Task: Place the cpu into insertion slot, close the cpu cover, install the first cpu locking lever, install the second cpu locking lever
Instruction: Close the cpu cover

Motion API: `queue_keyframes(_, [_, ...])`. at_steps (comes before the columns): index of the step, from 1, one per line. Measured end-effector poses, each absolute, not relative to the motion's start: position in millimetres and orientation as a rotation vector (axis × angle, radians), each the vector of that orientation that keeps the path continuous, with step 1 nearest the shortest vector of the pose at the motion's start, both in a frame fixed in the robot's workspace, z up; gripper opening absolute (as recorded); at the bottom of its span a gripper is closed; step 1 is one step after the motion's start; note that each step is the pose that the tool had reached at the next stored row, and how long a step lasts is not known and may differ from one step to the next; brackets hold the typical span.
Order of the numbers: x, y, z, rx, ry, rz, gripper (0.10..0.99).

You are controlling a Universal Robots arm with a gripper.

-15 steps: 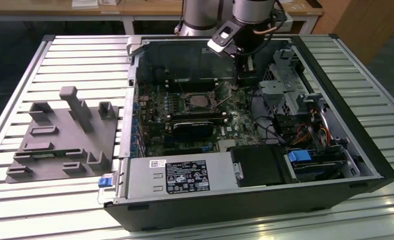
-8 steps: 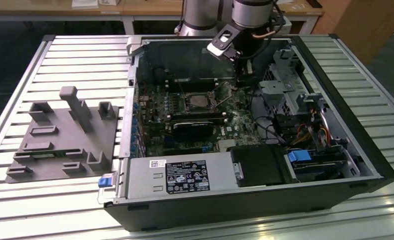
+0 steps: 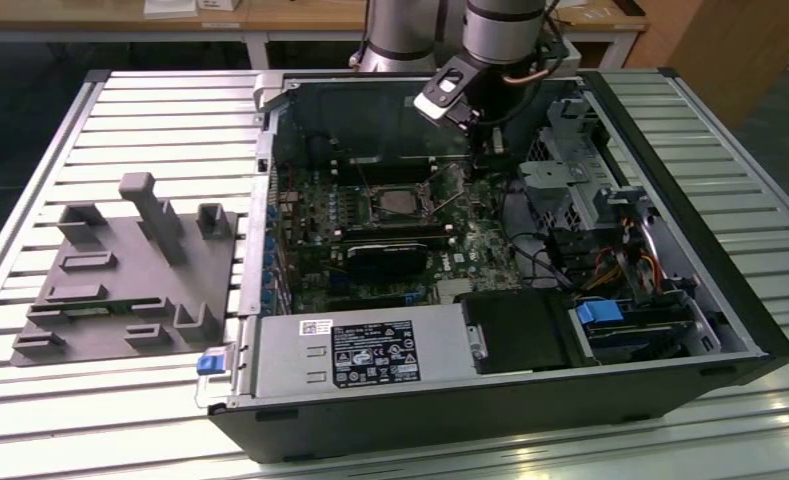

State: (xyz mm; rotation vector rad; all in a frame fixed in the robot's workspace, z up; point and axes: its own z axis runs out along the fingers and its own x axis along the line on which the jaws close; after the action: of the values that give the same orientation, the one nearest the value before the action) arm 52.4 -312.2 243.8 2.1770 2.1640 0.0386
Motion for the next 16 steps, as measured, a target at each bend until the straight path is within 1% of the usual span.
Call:
queue_keyframes(9, [52.4,-312.2,239.7,2.177,2.164,0.035,0.102])
queue_keyframes(11, [52.6,-312.2,239.4,2.188,2.176,0.012,0.102])
queue_keyframes(15, [53.1,-312.2,238.7,2.22,2.211,-0.065,0.102])
queue_keyframes(16, [53.0,-312.2,238.7,2.221,2.212,-0.067,0.102])
